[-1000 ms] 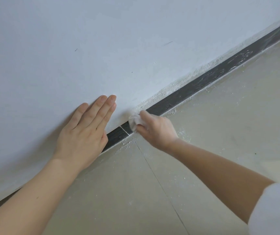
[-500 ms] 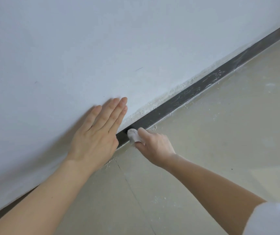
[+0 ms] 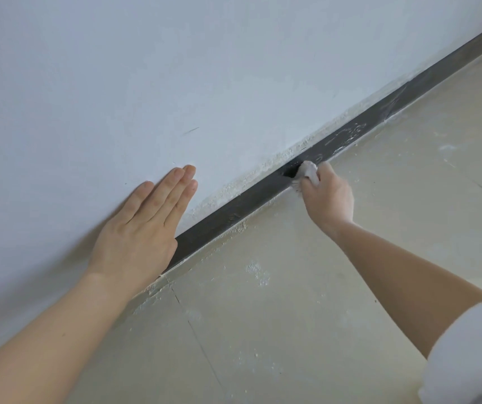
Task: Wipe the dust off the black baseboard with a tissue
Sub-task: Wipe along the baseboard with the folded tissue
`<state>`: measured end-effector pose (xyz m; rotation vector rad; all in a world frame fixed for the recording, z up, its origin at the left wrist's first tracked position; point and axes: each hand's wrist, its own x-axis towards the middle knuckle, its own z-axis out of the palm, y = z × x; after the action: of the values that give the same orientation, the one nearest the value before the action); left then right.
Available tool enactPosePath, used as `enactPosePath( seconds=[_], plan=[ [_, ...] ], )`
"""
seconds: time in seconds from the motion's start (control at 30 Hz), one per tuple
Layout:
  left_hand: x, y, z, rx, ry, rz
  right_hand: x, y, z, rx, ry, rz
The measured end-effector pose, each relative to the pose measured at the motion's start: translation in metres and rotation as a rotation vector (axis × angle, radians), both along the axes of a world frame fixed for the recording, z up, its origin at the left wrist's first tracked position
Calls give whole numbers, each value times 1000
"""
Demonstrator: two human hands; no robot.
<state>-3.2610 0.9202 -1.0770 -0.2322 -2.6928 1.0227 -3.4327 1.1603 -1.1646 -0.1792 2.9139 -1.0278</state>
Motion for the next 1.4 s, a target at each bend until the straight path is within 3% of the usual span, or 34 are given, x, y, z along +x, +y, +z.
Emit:
enactPosePath(
  seconds=[0.07, 0.13, 0.27, 0.33, 0.47, 0.73, 0.9, 1.0, 1.13, 1.23, 1.4],
  plan=[
    [-2, 2, -2, 2, -2, 6, 8, 2, -2, -114, 3, -23],
    [-4, 5, -4, -1, 3, 0, 32, -10, 1, -158, -51, 92],
    [-8, 8, -5, -17, -6, -14, 90, -58, -13, -223, -343, 332],
    [-8, 8, -5, -32, -9, -12, 110, -78, -21, -324, -499, 329],
    [-9, 10, -4, -23, -25, -8, 102, -87, -25, -537, -652, 66],
    [-7, 10, 0, 46, -71, 21, 4, -31, -25, -720, -497, -451],
    [-8, 13, 2, 40, -78, 34, -32, 9, -7, -1080, -407, -647],
    [-8, 16, 2, 48, -75, 34, -7, 8, -3, -797, -292, -466],
    [-8, 19, 3, 45, -74, 40, 59, -23, -1, -402, -288, 97],
    [-8, 22, 5, 29, -78, 48, 93, -52, 21, -268, -323, 425],
    [-7, 23, 8, 25, -86, 52, 85, -61, 33, -165, -135, 538]
  ],
)
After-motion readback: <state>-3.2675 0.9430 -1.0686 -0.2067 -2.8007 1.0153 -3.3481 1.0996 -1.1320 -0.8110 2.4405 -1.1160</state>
